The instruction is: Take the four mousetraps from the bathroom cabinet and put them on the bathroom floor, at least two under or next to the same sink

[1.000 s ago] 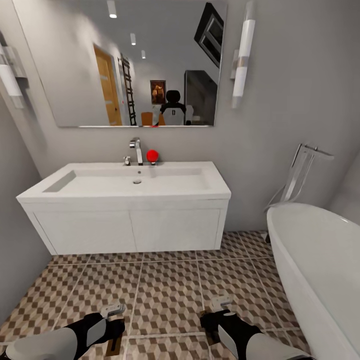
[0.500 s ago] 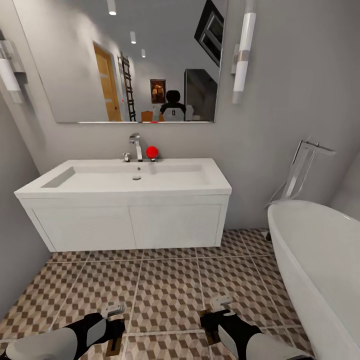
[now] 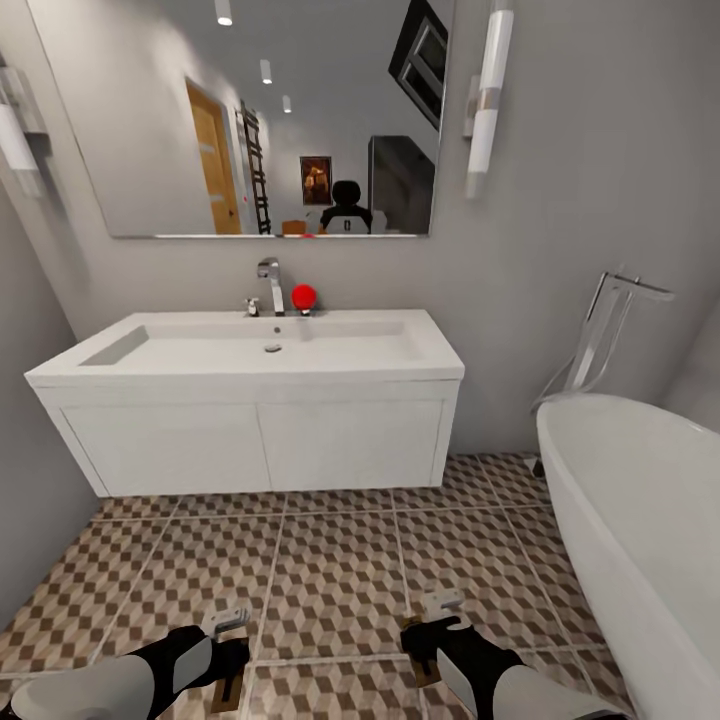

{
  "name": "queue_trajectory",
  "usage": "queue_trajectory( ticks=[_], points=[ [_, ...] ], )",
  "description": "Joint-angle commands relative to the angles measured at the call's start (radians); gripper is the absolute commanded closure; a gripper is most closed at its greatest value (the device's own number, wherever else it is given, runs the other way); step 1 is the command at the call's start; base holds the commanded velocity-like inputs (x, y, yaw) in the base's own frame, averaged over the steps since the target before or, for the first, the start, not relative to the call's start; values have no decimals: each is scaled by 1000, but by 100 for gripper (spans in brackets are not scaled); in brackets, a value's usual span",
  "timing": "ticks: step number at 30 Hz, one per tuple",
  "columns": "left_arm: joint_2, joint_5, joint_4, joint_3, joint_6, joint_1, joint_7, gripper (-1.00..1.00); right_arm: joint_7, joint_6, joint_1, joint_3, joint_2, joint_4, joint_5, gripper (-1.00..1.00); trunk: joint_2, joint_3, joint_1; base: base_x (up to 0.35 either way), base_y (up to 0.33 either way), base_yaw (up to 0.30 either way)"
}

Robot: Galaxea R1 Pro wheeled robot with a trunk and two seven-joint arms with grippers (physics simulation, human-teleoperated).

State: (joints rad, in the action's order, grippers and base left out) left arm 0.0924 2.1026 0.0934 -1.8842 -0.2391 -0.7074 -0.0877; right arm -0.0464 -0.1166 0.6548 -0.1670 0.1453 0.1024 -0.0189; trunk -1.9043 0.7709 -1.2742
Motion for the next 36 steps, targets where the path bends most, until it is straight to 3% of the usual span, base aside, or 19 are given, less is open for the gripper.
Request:
queue_trajectory(
  ticks=[1, 17, 22, 27, 32, 36],
  points=[
    [1, 4, 4, -4, 0, -1, -10, 100, -4, -6, 0, -11, 0, 2, -5, 100, -8, 4, -4, 0, 0, 0],
    [9, 2, 5, -5, 0, -1, -3, 100, -3, -6, 0, -20, -4, 0, -4, 100, -120, 54, -65, 0, 0, 0],
    [31, 0, 4, -6, 14, -1, -1, 100, -3, -5, 0, -20, -3, 0, -4, 100, -120, 54, -65, 0, 0, 0],
    [64, -2, 2, -6, 81, -1, -2, 100, -3, -5, -1, -33, -3, 1, -4, 100, -120, 54, -65, 4, 0, 0],
    [71, -1, 4, -6, 93, -1, -3, 100, -3, -3, -1, -83, -3, 2, -5, 100, -120, 54, -65, 195, 0, 0],
    [72, -1, 3, -6, 95, -1, -3, 100, -3, -3, -1, -94, -3, 2, -6, 100, -120, 54, -65, 312, 0, 0]
  ],
)
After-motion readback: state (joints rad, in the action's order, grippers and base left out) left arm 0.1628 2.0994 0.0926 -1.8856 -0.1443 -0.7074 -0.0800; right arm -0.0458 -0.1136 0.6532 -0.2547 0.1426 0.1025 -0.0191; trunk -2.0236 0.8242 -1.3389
